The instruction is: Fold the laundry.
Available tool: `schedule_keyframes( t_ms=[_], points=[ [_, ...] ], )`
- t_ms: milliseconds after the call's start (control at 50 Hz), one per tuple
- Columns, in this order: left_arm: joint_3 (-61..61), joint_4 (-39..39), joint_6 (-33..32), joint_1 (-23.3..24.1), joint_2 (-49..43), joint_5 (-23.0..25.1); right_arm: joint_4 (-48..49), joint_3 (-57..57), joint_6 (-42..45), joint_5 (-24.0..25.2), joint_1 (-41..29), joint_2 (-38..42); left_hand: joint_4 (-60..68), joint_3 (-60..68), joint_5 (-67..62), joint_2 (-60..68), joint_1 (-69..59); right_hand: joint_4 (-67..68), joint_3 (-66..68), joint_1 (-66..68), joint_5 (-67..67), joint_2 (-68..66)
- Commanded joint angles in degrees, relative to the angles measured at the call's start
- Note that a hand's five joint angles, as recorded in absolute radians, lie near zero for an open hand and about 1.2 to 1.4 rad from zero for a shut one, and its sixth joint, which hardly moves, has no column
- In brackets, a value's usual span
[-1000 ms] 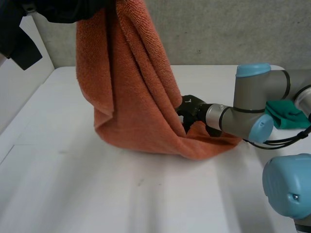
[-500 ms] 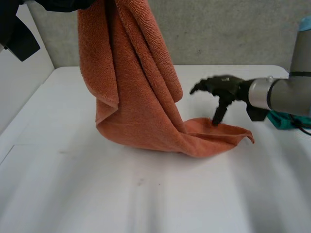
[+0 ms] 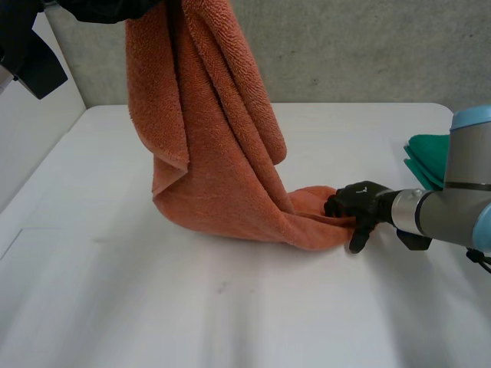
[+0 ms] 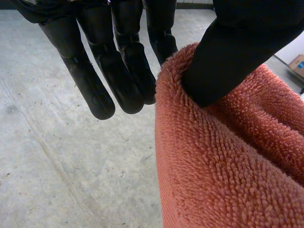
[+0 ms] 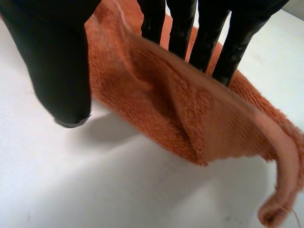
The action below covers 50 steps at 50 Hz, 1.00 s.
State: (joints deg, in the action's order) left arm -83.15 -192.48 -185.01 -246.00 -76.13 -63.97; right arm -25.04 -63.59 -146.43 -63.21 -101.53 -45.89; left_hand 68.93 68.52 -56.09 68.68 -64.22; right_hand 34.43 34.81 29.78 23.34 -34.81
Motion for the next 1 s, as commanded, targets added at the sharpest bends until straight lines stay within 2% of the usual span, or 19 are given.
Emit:
schedule_keyframes(
  t_ms=[20, 100, 200, 300, 400, 480, 540, 620, 680, 760, 780, 860, 920, 1000],
  points=[
    [0.0, 0.0, 0.0, 0.0, 0.1, -0.1, 4.7, -1.6, -0.3, -2.7, 0.4, -0.6, 11.1, 11.5, -13.9, 11.3, -15.8, 45.6, 45.2, 50.2, 46.7, -45.2],
    [0.2, 0.0, 0.0, -0.1, 0.1, -0.2, 8.2, -2.5, -1.0, -3.4, 0.6, -2.5, 11.1, 11.5, -13.9, 11.3, -15.8, 45.6, 45.2, 50.2, 46.7, -45.2],
    [0.1, 0.2, 0.0, -2.0, 0.2, -0.4, 8.6, -2.7, -1.0, -4.5, 1.1, -19.1, 11.1, 11.5, -13.9, 11.3, -15.8, 45.6, 45.2, 50.2, 46.7, -45.2],
    [-0.3, 1.8, 0.0, -5.1, -1.4, -0.4, 7.8, -0.9, -0.3, -4.4, 1.4, -26.3, 11.1, 11.5, -13.9, 11.3, -15.8, 45.6, 45.2, 50.2, 46.7, -45.2],
    [-0.5, 6.0, -0.3, -8.3, -7.8, -0.9, 3.0, 0.8, 0.2, -4.1, 2.2, -35.2, 11.1, 11.5, -13.9, 11.3, -15.8, 45.6, 45.2, 50.2, 46.7, -45.2],
    [0.3, 11.2, -1.1, -8.4, -14.4, -3.3, -1.9, -0.4, 3.9, -4.0, 3.2, -37.5, 11.1, 11.5, -13.9, 11.3, -15.8, 45.6, 45.2, 50.2, 46.7, -45.2],
    [1.1, 14.8, -2.8, -8.4, -18.2, -5.6, -4.7, -2.1, 8.0, -4.5, 3.0, -36.9, 11.1, 11.5, -13.9, 11.3, -15.8, 45.6, 45.2, 50.2, 46.7, -45.2],
    [2.8, 20.7, -8.9, -8.1, -24.7, -9.1, -9.1, -5.2, 16.5, -6.4, 2.4, -34.0, 11.1, 11.5, -13.9, 11.3, -15.8, 45.6, 45.2, 50.2, 46.7, -45.2],
    [4.5, 24.9, -14.8, -7.5, -29.6, -11.6, -11.0, -5.5, 21.6, -11.0, 0.6, -28.6, 11.1, 11.5, -13.9, 11.3, -15.8, 45.6, 45.2, 50.2, 46.7, -45.2],
    [8.1, 27.4, -19.7, -5.7, -35.8, -14.3, -10.6, -2.2, 23.0, -17.9, -2.8, -21.9, 11.1, 11.5, -13.9, 11.3, -15.8, 45.6, 45.2, 50.2, 46.7, -45.2],
    [9.2, 27.4, -20.1, -5.3, -37.1, -14.8, -9.4, 0.5, 22.9, -20.2, -4.0, -19.0, 11.1, 11.5, -13.9, 11.3, -15.8, 45.6, 45.2, 50.2, 46.7, -45.2],
    [19.6, 27.3, -20.1, -4.3, -44.5, -16.1, -3.2, 9.2, 22.2, -23.6, -6.1, -11.4, 11.1, 11.5, -13.9, 11.3, -15.8, 45.6, 45.2, 50.2, 46.7, -45.2],
    [27.7, 26.5, -20.2, -4.2, -48.2, -16.4, 2.6, 16.0, 19.9, -24.4, -6.5, -7.9, 11.1, 11.5, -13.9, 11.3, -15.8, 45.6, 45.2, 50.2, 46.7, -45.2],
    [44.8, 21.6, -20.1, -4.0, -54.4, -17.9, 14.1, 27.6, 13.0, -24.7, -6.6, -3.8, 11.1, 11.5, -13.9, 11.3, -15.8, 45.6, 45.2, 50.2, 46.7, -45.2]
  ],
)
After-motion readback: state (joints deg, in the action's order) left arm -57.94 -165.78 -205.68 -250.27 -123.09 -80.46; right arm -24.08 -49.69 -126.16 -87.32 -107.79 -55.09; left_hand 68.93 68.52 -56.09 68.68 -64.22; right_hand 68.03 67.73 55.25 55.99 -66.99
